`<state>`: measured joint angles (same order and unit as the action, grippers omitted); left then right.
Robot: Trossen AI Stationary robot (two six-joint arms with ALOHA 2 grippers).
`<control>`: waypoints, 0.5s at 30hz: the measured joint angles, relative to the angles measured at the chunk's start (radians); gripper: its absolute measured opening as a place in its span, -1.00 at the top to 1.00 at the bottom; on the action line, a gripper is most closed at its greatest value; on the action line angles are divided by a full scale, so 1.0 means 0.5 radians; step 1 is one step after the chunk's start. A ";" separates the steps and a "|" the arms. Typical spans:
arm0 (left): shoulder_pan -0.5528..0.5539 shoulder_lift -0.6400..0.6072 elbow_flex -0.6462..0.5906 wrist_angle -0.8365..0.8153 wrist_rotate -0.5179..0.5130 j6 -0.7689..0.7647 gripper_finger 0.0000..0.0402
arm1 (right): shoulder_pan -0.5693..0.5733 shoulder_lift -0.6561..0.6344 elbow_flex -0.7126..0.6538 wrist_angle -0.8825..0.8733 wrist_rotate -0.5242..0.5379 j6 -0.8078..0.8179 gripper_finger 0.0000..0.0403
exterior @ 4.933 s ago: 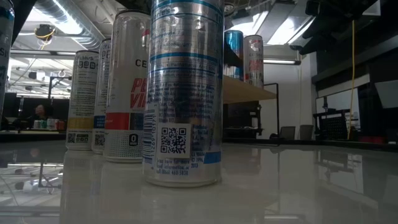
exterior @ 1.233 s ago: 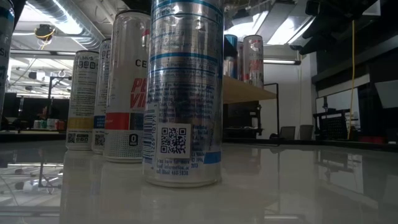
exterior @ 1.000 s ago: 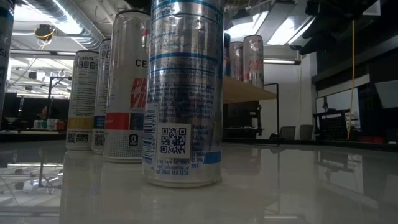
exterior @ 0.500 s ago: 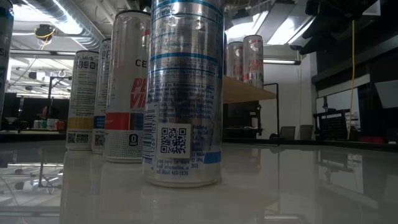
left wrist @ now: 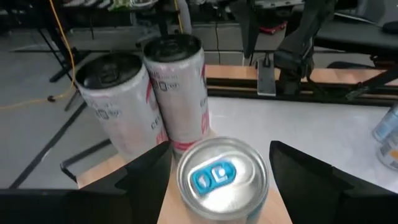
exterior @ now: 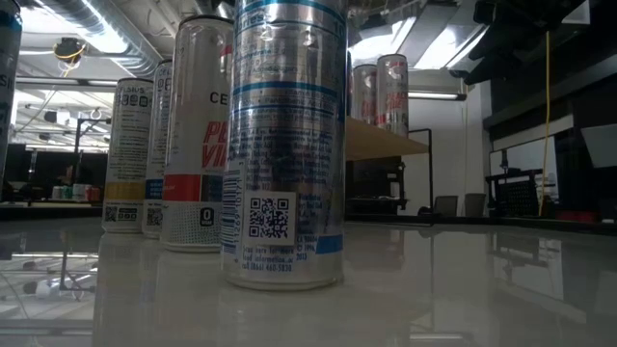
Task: Place canned beverage on shelf
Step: Put the blue soda can on the shelf
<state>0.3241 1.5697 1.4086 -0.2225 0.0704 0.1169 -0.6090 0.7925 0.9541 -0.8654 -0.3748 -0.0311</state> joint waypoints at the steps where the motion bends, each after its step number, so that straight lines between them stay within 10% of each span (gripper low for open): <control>1: -0.001 -0.007 0.000 0.002 0.001 0.002 -0.30 | 0.000 0.000 0.000 0.000 0.000 0.000 -0.51; 15: -0.009 -0.361 0.001 -0.850 -0.098 -0.120 -0.30 | 0.000 -0.001 0.000 0.000 0.001 0.000 -0.51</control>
<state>0.3193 1.3891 1.4090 -0.6476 0.0213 0.0570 -0.6090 0.7921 0.9543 -0.8654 -0.3744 -0.0311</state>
